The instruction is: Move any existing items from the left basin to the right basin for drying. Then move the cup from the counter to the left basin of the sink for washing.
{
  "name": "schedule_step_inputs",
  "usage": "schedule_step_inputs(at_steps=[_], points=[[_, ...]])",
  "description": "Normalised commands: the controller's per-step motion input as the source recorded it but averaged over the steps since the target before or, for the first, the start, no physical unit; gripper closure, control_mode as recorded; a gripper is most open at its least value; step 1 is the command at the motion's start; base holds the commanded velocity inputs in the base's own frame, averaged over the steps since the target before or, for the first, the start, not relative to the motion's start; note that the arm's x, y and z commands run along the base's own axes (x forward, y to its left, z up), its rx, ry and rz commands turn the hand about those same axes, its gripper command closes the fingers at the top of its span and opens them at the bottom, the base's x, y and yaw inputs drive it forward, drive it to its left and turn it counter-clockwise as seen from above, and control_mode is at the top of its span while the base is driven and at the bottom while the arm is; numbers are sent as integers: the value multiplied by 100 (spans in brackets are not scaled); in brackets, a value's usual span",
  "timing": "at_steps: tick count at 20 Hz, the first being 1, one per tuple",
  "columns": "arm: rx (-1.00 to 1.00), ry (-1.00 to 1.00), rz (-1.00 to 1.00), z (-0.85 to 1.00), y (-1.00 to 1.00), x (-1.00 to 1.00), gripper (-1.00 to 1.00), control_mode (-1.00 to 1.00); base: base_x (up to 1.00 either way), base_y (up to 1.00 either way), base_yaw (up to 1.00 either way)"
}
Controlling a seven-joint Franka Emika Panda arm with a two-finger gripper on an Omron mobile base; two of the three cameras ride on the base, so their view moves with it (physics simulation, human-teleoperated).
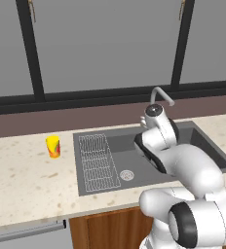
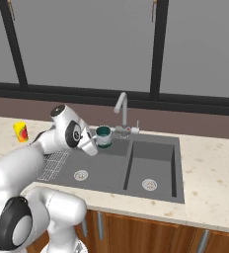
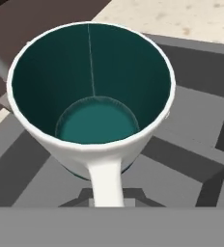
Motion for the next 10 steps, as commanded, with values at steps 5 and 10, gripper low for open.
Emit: schedule_step_inputs(at_steps=[5, 10], points=[[0, -7, -12, 0, -33, -35, 100, -100, 0, 0, 0], [1, 0, -8, 0, -45, -24, 100, -100, 0, 0, 0]])
